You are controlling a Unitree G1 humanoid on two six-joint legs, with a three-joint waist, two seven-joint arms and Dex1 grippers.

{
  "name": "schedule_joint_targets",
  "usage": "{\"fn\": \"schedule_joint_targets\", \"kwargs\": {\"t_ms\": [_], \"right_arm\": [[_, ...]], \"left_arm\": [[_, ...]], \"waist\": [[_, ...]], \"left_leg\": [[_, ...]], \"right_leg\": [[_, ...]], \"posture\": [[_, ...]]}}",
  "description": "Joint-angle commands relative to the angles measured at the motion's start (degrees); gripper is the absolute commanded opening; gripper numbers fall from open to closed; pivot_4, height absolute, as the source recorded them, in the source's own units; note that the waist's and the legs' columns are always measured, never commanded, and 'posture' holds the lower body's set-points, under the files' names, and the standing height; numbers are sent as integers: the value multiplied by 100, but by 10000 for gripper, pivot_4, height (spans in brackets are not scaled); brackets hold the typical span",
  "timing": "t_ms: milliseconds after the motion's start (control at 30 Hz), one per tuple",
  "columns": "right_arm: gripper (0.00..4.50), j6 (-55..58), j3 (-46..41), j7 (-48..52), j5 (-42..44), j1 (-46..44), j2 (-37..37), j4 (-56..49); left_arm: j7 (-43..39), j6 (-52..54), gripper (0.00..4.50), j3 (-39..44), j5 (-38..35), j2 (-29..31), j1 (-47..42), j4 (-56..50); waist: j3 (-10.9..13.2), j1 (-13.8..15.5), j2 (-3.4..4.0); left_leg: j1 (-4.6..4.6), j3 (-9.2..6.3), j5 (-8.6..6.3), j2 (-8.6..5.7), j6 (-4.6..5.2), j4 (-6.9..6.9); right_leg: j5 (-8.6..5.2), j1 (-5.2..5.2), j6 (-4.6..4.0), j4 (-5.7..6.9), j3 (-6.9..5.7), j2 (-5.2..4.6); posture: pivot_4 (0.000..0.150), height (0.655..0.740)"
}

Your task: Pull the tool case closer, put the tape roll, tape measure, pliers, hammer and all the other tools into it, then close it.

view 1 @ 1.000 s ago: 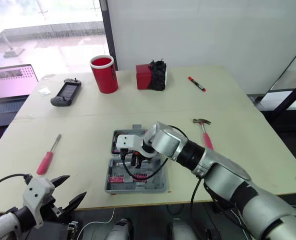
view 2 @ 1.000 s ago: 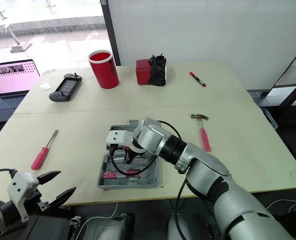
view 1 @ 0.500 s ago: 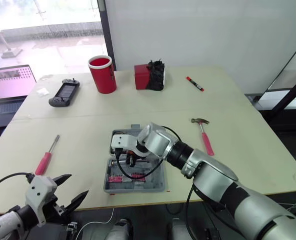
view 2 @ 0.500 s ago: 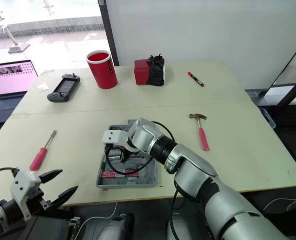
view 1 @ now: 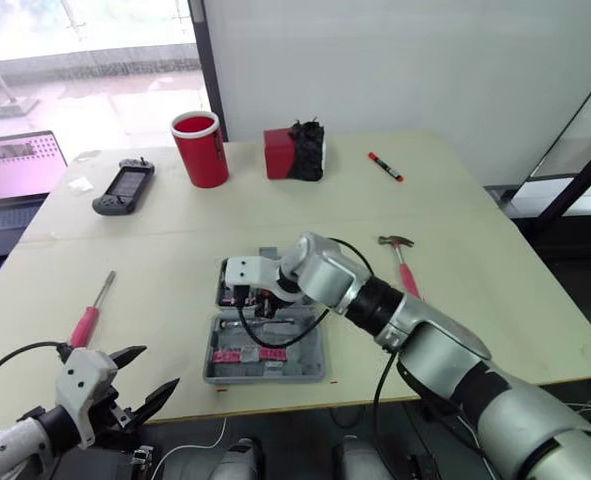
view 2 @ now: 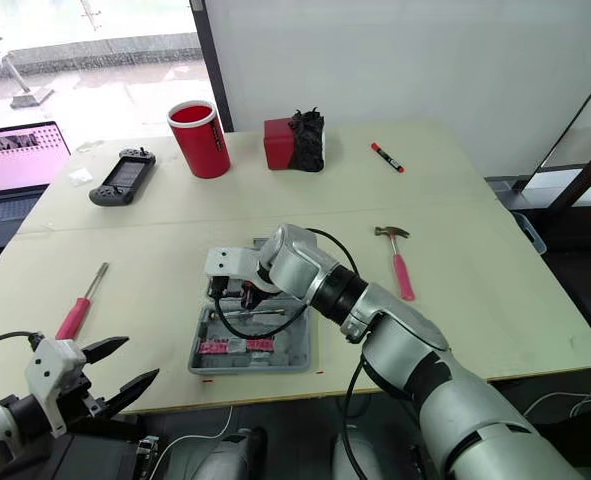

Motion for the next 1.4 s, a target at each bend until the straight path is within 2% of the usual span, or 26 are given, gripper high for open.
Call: {"fn": "schedule_joint_targets", "kwargs": {"t_ms": [33, 167, 233, 333, 367, 400, 500, 567, 800, 1033, 1267, 1400], "right_arm": [[14418, -6, -342, 62, 164, 109, -137, -706], [14418, -873, -1020, -195, 551, 803, -188, -1140], [14418, -1426, -1178, -453, 541, 1172, -175, -908], [6161, -1784, -1356, -591, 600, 1379, -82, -577], [1691, -1895, -1352, -668, 543, 1387, -67, -442], [722, -1975, -1366, -734, 510, 1393, -42, -351], [722, -1828, -1556, -887, 631, 1397, 161, -133], [722, -2214, -1367, -881, 396, 1447, 77, 21], [722, -2452, -1362, -883, 400, 1730, 251, 383], [722, -2893, -1166, -1177, -65, 1983, 257, 1351], [722, -3475, -1927, -1029, 552, 2102, 249, 264], [722, -3013, -2724, -1091, 1096, 2294, -26, -672]], "left_arm": [[-40, -17, 45000, 18, 8, 83, -39, 24], [-81, -11, 45000, -17, -14, 139, -150, 102], [-115, -13, 45000, -56, -8, 189, -241, 178], [-173, -22, 45000, -91, 14, 244, -351, 265], [-186, -30, 45000, -98, 28, 260, -387, 288], [-198, -32, 45000, -103, 32, 275, -417, 308], [-238, -26, 45000, -97, 27, 318, -489, 365], [-271, -24, 45000, -111, 59, 346, -501, 394], [-352, -34, 45000, -139, 93, 397, -537, 493], [-376, -30, 45000, -161, 107, 433, -623, 535], [-382, -25, 45000, -56, 45, 410, -634, 577], [-278, -101, 45000, 99, 11, 337, -651, 668]], "waist": [[0, -8, 0], [-1, -8, -2], [-2, -8, -3], [-1, -18, -3], [-1, -28, -2], [-1, -31, -2], [-1, -32, -2], [-1, -27, -2], [-1, -27, -3], [-8, -35, -1], [-11, -17, -2], [-11, -17, -3]], "left_leg": [[0, 1, 0, 1, 0, 0], [0, 4, 0, 2, 0, 1], [1, 7, 0, 2, 0, 2], [11, 12, 0, 2, 0, 1], [12, 13, 0, 4, 0, 1], [12, 16, 0, 6, 0, 1], [15, 19, 0, 12, 0, 0], [15, 18, 0, 15, 0, -1], [16, 20, 0, 14, 0, 0], [32, 23, 0, 16, 0, -3], [37, 23, 0, 22, 0, -4], [28, 23, 1, 21, 0, -4]], "right_leg": [[0, 0, 0, 0, 0, 0], [0, 5, 0, -2, 1, 0], [1, 5, 1, -2, 2, 0], [1, 13, 0, 0, 6, 1], [2, 13, 0, 0, 6, 2], [2, 11, -1, 0, 10, 4], [3, 11, -3, 1, 13, 12], [5, 10, -6, 1, 13, 15], [5, 12, -5, 0, 14, 14], [6, 24, -7, 0, 16, 17], [9, 31, -13, -1, 17, 22], [10, 20, -12, -1, 18, 21]], "posture": [[1500, 7400], [1500, 7400], [1500, 7400], [1500, 7400], [1500, 7400], [1500, 7400], [1500, 7400], [1500, 7400], [1500, 7400], [1500, 7400], [1500, 7400], [1500, 7400]]}}
